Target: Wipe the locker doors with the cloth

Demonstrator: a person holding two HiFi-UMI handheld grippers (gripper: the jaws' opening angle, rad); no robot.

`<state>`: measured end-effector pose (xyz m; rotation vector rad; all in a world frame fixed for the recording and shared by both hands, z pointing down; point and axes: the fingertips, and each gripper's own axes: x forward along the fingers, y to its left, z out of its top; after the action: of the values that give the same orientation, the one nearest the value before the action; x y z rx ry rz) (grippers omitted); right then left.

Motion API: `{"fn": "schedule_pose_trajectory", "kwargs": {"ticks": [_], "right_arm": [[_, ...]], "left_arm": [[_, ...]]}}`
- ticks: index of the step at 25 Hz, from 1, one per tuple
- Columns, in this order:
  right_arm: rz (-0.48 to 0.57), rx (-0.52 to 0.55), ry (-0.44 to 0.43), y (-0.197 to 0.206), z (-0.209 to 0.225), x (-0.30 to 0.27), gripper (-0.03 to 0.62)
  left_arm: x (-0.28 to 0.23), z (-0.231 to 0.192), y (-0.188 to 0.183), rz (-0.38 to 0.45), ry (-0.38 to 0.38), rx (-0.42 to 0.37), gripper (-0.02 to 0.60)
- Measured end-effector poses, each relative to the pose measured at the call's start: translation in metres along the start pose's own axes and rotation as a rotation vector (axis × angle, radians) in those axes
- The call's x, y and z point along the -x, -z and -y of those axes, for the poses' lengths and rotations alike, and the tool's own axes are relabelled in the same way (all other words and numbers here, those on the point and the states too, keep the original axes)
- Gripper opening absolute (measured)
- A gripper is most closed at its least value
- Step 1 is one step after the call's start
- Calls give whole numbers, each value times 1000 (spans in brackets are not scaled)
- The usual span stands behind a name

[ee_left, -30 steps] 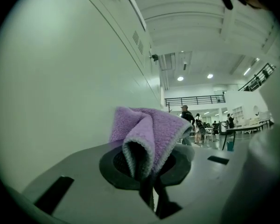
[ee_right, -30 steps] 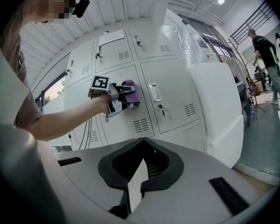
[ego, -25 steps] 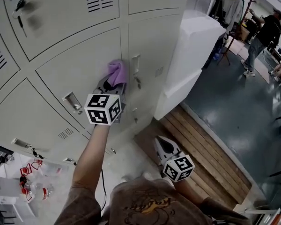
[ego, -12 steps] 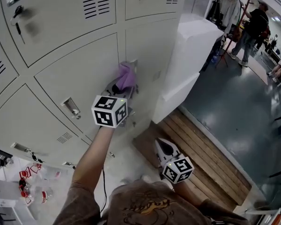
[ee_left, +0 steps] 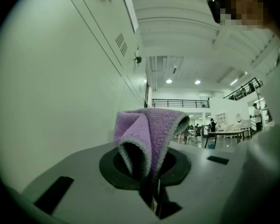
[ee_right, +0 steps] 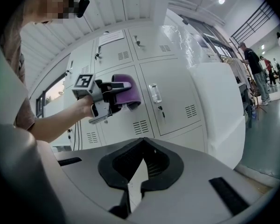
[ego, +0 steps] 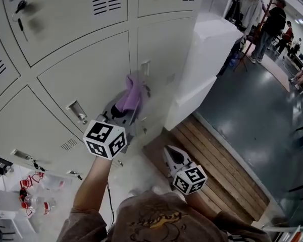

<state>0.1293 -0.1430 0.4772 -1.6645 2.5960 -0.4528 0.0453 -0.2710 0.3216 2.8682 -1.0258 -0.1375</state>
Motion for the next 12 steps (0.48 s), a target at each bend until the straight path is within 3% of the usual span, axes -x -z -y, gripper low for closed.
{"fn": "schedule_pose_trajectory", "kwargs": {"ticks": [12], "right_arm": [[-33,9,-100,7,-28,-19,-3]], "left_arm": [[113,-33,15,2,-216,-33,40]]}}
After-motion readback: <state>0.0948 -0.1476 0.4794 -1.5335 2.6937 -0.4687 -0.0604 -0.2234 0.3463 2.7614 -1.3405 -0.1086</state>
